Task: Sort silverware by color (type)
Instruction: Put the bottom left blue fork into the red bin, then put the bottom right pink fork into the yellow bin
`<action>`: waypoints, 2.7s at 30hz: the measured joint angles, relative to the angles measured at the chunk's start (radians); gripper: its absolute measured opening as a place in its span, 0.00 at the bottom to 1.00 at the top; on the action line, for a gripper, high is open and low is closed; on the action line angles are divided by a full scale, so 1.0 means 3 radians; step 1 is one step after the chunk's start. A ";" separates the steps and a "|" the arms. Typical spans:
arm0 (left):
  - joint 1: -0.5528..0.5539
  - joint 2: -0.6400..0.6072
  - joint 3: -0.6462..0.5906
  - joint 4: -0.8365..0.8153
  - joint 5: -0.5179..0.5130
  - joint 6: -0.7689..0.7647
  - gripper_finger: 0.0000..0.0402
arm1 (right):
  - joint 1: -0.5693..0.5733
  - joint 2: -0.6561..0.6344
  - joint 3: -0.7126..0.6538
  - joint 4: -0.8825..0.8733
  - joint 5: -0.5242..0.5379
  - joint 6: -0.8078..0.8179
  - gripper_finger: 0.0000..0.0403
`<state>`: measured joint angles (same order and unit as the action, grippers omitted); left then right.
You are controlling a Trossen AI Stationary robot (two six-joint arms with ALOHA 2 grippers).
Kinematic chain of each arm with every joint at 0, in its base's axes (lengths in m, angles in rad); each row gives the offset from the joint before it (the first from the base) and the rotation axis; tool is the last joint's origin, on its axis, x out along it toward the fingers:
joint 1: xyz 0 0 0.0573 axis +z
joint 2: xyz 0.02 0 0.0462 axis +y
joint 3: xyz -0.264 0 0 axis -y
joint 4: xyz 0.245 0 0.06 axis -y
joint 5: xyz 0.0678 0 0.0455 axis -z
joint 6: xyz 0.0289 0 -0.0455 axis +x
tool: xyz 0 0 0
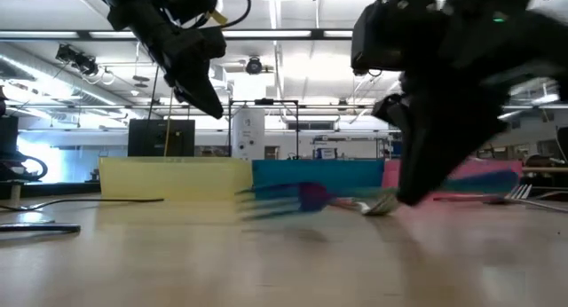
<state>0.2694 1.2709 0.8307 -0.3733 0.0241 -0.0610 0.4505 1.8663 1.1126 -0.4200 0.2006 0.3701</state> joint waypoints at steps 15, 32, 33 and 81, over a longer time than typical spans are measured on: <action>-0.0063 0.0000 0.0000 0.0002 -0.0002 0.0357 0.30 | -0.1110 -0.1436 0.0001 -0.1354 0.0736 -0.0455 0.02; -0.0038 0.0000 0.0000 0.0173 -0.0064 0.0944 0.30 | -0.3296 -0.2375 -0.0159 -0.2180 0.0594 -0.1036 0.02; -0.0021 0.0000 0.0000 0.0198 -0.0085 0.0949 0.30 | -0.3400 -0.2386 -0.0222 -0.2179 0.0538 -0.1088 0.02; 0.0810 0.0000 0.0000 0.0484 -0.0123 0.1116 0.30 | -0.4355 -0.1162 -0.1036 -0.0824 -0.0133 -0.2178 0.23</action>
<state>0.5124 1.2709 0.8307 -0.2279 -0.0128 0.2737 -0.8559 1.5177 0.8017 -0.6672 0.1606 -0.2833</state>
